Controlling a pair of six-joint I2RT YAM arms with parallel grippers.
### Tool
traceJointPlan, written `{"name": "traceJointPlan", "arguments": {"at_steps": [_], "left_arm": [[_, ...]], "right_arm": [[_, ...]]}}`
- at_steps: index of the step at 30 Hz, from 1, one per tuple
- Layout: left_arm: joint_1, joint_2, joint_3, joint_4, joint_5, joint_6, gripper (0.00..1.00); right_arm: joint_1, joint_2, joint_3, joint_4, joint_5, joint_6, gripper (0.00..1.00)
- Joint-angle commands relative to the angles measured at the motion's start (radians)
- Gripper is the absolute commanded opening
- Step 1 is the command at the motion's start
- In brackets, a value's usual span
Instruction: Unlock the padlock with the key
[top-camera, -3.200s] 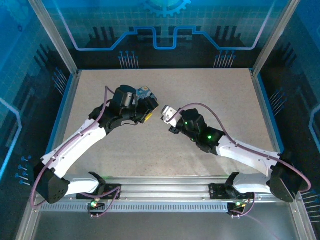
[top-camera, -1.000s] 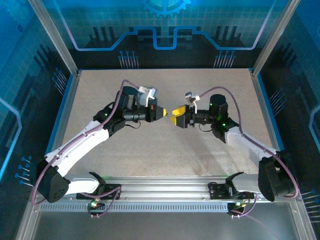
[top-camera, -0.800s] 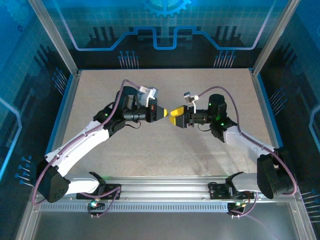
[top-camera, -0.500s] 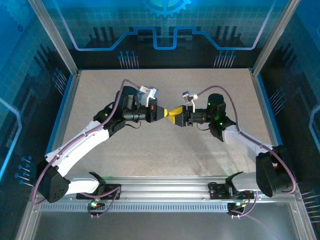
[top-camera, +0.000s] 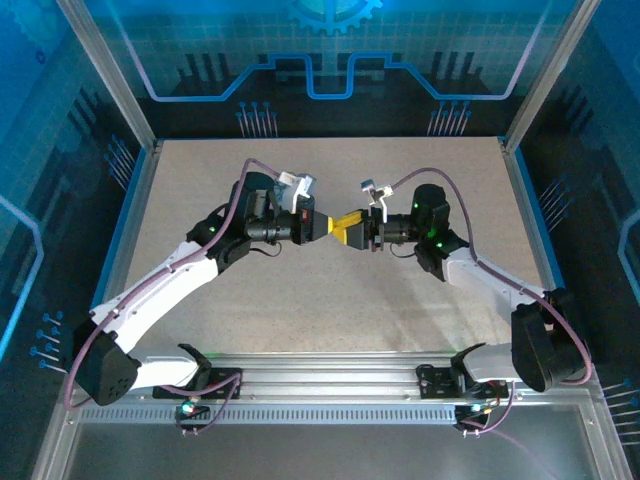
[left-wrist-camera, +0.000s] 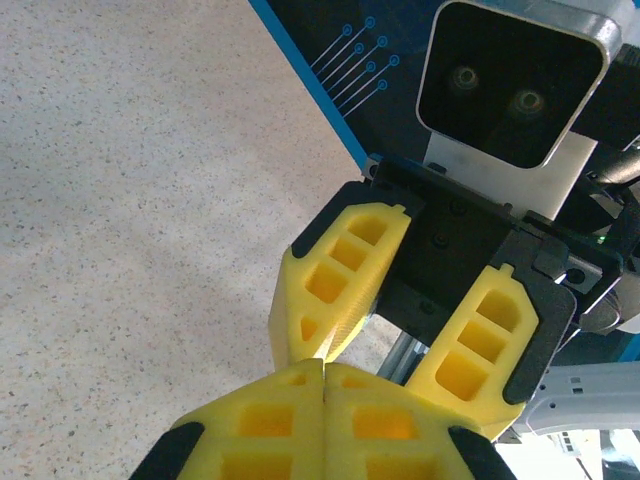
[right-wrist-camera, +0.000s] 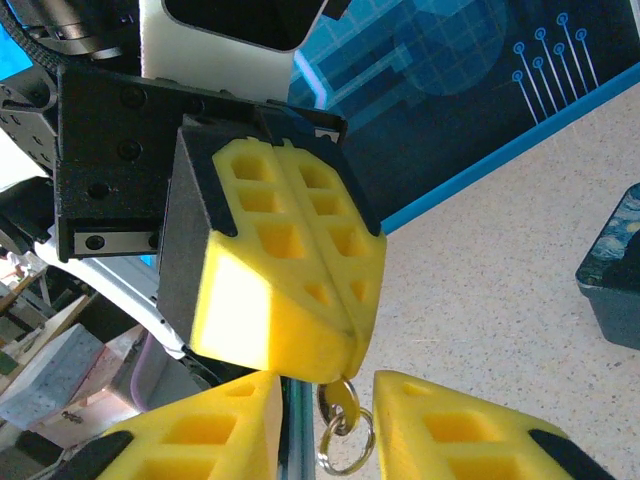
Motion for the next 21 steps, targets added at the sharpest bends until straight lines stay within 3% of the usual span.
{"name": "traceJointPlan", "arguments": {"at_steps": [1,15,21], "left_arm": [[-0.001,-0.003,-0.008,0.019,0.010,0.017,0.00],[0.000,-0.006,-0.015,0.028,-0.005,0.008,0.00],[0.001,-0.007,-0.015,0.030,-0.002,0.008,0.00]], "right_arm": [[0.017,0.005,0.003,0.003,0.004,-0.009,0.28],[0.021,-0.006,-0.006,-0.046,0.014,-0.039,0.17],[0.022,-0.010,-0.011,-0.049,0.026,-0.039,0.05]]}}
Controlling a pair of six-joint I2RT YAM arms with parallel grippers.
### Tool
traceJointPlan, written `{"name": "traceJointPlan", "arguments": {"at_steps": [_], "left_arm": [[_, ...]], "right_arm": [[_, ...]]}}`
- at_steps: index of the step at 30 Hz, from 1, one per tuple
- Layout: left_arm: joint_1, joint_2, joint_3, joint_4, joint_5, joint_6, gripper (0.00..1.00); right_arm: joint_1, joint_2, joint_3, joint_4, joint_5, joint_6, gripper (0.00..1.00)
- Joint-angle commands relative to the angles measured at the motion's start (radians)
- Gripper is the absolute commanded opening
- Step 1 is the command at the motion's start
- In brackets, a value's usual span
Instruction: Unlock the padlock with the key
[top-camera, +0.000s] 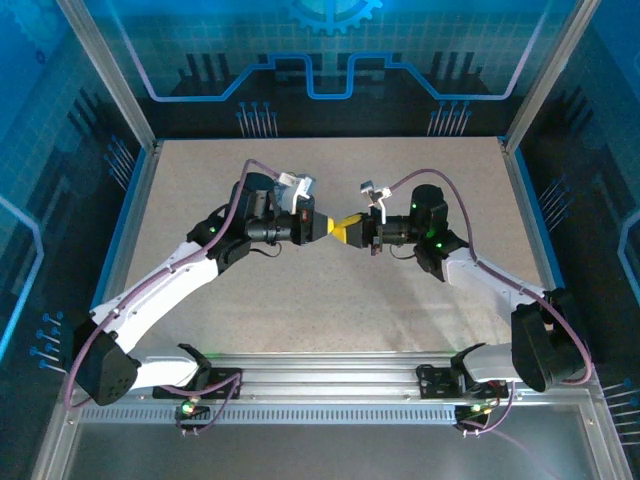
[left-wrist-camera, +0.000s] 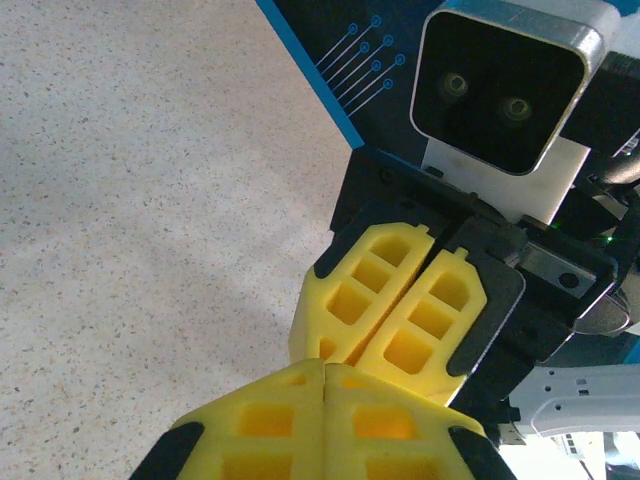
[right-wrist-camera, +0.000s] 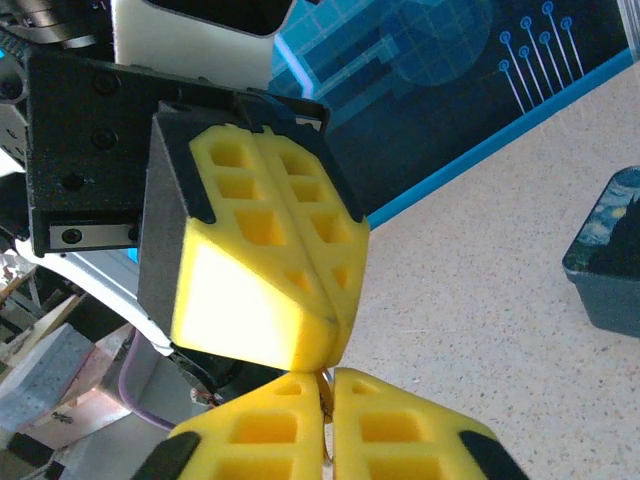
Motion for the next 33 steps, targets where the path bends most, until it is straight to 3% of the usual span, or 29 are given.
{"name": "traceJointPlan", "arguments": {"at_steps": [1,4,5,11,15,19,25,33], "left_arm": [[0.000,-0.006,-0.010,0.029,0.006,0.007,0.00],[-0.001,-0.010,-0.010,0.028,0.001,0.008,0.02],[0.000,-0.011,-0.010,0.026,-0.003,0.011,0.11],[0.014,-0.023,0.015,-0.043,-0.082,0.062,0.40],[0.022,0.008,0.062,-0.148,-0.232,0.124,0.63],[0.036,0.100,0.142,-0.253,-0.425,0.200,0.75],[0.085,0.291,0.271,-0.315,-0.585,0.256,0.81],[0.116,0.546,0.464,-0.322,-0.604,0.325,0.82]], "right_arm": [[0.017,-0.011,-0.010,-0.009,0.007,-0.012,0.03],[0.017,-0.018,-0.009,-0.037,0.022,-0.026,0.00],[0.016,-0.020,-0.009,-0.049,0.031,-0.034,0.00],[0.015,-0.051,-0.018,-0.167,0.117,-0.094,0.00],[0.013,-0.079,-0.030,-0.274,0.205,-0.135,0.00],[0.013,-0.109,-0.031,-0.403,0.342,-0.180,0.00],[0.012,-0.148,-0.034,-0.555,0.546,-0.212,0.00],[0.012,-0.158,-0.052,-0.607,0.640,-0.199,0.00]]}}
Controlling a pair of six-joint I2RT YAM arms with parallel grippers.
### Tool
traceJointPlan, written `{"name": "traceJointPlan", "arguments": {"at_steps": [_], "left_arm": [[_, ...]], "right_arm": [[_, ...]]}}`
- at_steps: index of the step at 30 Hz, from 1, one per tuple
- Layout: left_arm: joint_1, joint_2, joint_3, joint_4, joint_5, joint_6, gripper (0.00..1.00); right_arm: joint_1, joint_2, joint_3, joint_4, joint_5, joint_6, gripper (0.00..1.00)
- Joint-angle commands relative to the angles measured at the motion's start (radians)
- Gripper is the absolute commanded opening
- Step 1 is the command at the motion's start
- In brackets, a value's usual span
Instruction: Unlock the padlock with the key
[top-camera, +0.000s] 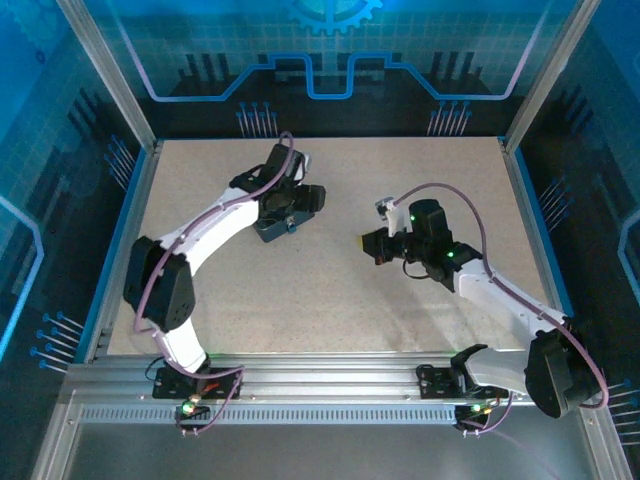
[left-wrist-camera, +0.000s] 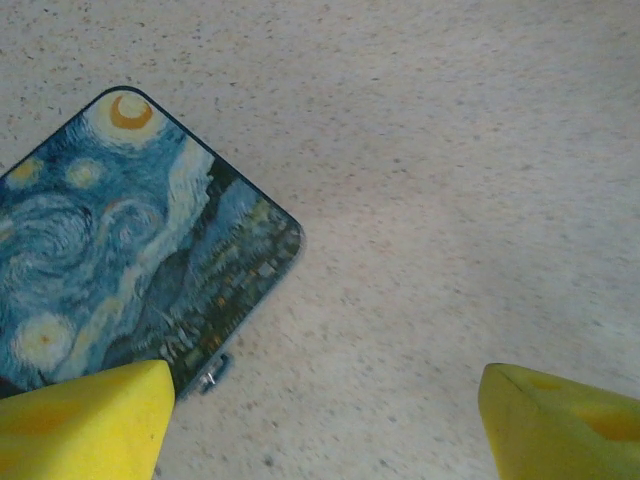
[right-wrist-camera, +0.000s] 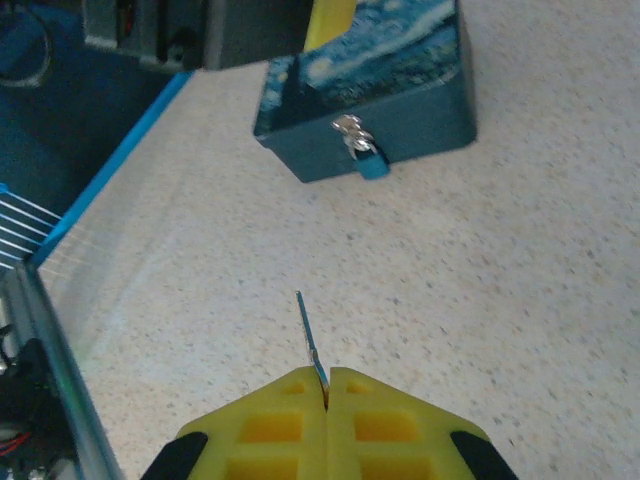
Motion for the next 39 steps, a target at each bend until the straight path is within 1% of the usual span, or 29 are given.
{"name": "traceJointPlan", "arguments": {"at_steps": [1,5,10,15,19,27,32,39], "left_arm": [[0.004,0.074,0.095,-0.029,-0.031,0.064,0.82],[0.017,0.184,0.174,-0.045,-0.005,0.059,0.82],[0.022,0.276,0.238,-0.065,0.006,0.062,0.82],[0.023,0.321,0.259,-0.060,0.043,0.064,0.82],[0.022,0.353,0.273,-0.082,0.072,0.063,0.79],[0.003,0.356,0.218,-0.083,0.108,0.062,0.73],[-0.046,0.336,0.172,-0.074,0.113,0.066,0.72],[-0.134,0.273,0.104,-0.047,0.114,0.053,0.71]], "right_arm": [[0.005,-0.015,-0.014,-0.053,0.068,-0.007,0.00],[0.001,-0.012,-0.009,-0.056,0.076,-0.004,0.00],[-0.001,-0.010,-0.009,-0.070,0.081,-0.012,0.00],[-0.005,-0.003,-0.009,-0.064,0.081,-0.007,0.00],[-0.008,0.009,0.003,-0.075,0.087,-0.008,0.00],[-0.052,0.023,0.011,-0.123,0.081,0.002,0.00],[-0.086,0.017,0.003,-0.147,0.074,0.005,0.00],[-0.108,-0.003,-0.027,-0.143,0.077,0.015,0.00]]}}
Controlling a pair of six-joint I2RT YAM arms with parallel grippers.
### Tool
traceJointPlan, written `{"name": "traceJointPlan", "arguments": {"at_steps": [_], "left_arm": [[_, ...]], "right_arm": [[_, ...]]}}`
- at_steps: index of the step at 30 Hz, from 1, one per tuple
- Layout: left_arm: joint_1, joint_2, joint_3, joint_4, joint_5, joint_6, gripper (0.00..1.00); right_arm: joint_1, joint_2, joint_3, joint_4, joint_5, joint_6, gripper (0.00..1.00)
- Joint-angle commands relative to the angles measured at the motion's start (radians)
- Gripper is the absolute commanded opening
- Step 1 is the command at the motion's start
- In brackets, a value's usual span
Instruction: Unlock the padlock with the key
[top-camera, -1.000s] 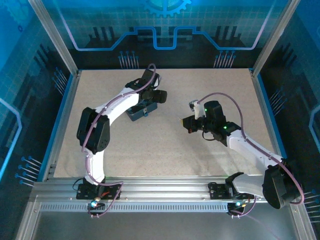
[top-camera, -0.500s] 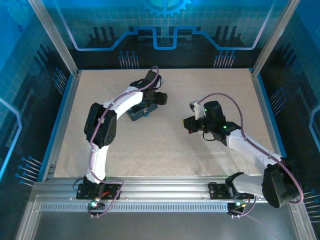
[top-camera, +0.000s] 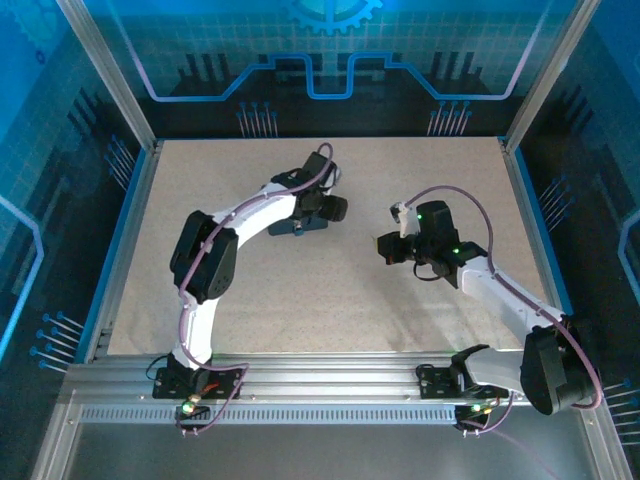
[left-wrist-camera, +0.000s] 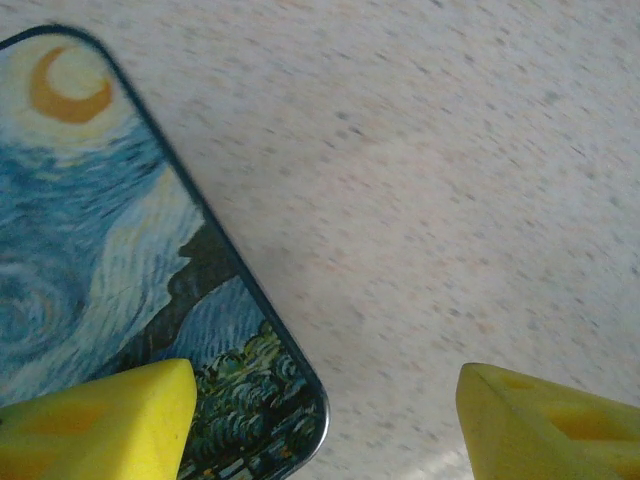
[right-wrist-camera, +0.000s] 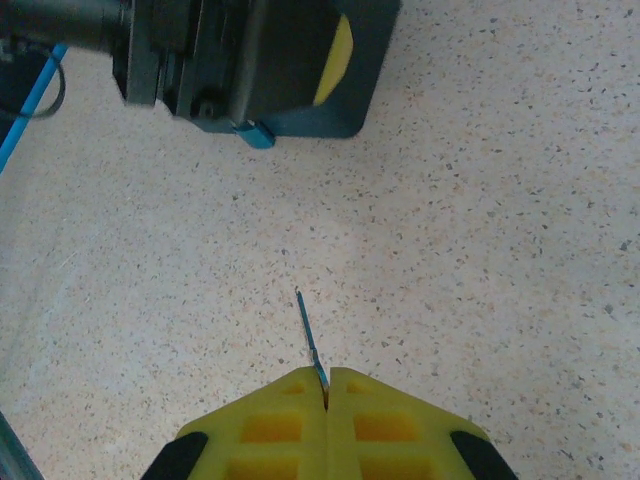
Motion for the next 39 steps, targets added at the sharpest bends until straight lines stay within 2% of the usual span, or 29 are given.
{"name": "traceJointPlan", "arguments": {"at_steps": [1,15,20,25,31,35,39], "left_arm": [[-0.054,-0.027,-0.066,-0.048,0.064,-0.007,0.71],[-0.127,-0.066,-0.116,0.033,0.166,-0.088,0.70],[-0.113,-0.140,-0.133,0.065,0.172,-0.094,0.73],[-0.069,-0.300,-0.229,0.129,0.159,-0.085,0.80],[0.010,-0.516,-0.460,0.235,0.126,-0.080,0.84],[0.087,-0.614,-0.633,0.329,0.177,-0.110,0.86],[0.141,-0.647,-0.760,0.417,0.232,-0.148,0.87]], "right_arm": [[-0.022,-0.025,-0.023,-0.022,0.002,0.011,0.00],[-0.104,-0.082,-0.054,-0.060,0.010,0.034,0.00],[-0.106,-0.086,-0.086,0.028,-0.053,0.047,0.00],[-0.076,-0.020,-0.061,0.095,-0.118,0.054,0.00],[-0.012,0.129,0.021,0.191,-0.154,0.114,0.00],[0.030,0.250,0.108,0.233,-0.163,0.142,0.00],[0.052,0.357,0.195,0.261,-0.162,0.170,0.00]]}}
